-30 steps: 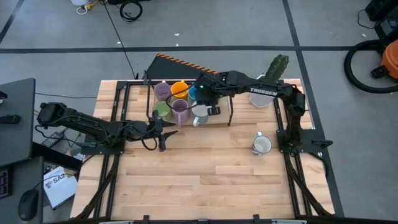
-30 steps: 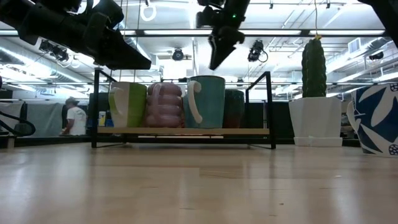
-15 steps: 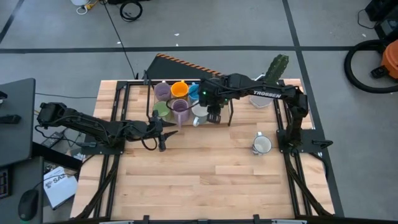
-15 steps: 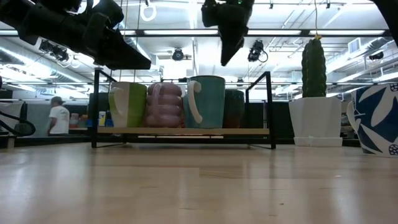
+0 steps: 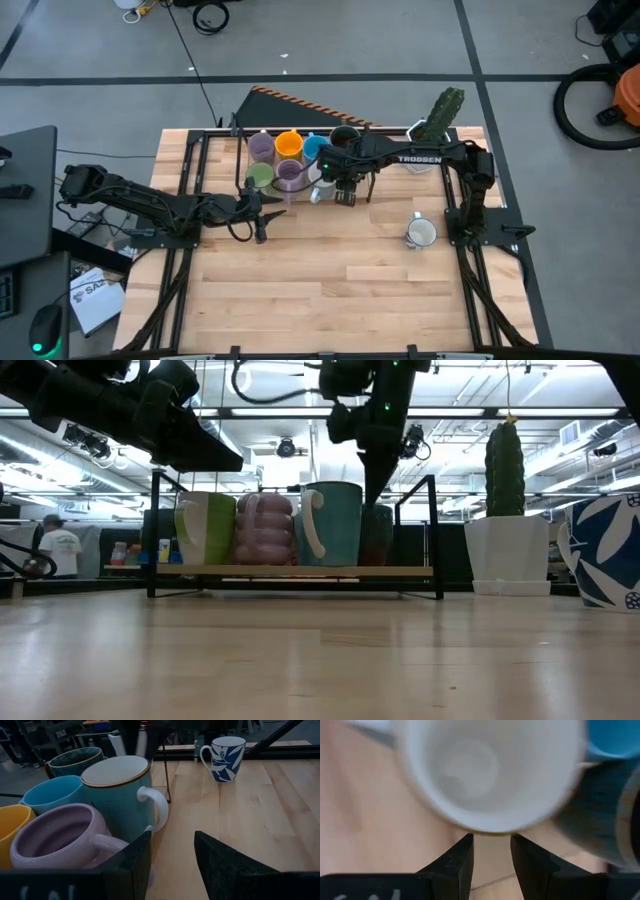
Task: Place coffee mugs
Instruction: Put the light blue mug on the shelf
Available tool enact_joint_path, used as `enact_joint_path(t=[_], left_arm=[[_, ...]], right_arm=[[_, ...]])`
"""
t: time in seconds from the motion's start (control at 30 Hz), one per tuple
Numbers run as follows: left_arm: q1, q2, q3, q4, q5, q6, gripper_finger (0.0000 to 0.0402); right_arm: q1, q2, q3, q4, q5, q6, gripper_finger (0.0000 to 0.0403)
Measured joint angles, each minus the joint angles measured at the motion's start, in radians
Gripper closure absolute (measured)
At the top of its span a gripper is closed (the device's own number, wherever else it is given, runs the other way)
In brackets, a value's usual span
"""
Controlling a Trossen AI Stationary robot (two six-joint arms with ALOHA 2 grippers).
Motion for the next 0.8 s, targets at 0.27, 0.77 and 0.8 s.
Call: enact_joint_path(t=[0.27, 0.77, 0.8], left_arm=[[0.000, 0.000, 0.000, 0.000, 0.000, 0.000, 0.0246], [0.000, 0.000, 0.000, 0.000, 0.000, 0.000, 0.0246], [0.000, 0.000, 0.000, 0.000, 0.000, 0.000, 0.0246]], right_arm=[[-0.038, 0.000, -0.010, 0.107, 0.050, -0.054, 0.0268], [-0.051, 0.000, -0.010, 0.137, 0.088, -0.097, 0.0268], [-0.049, 0.000, -0.009, 0.130, 0.088, -0.097, 0.0268]])
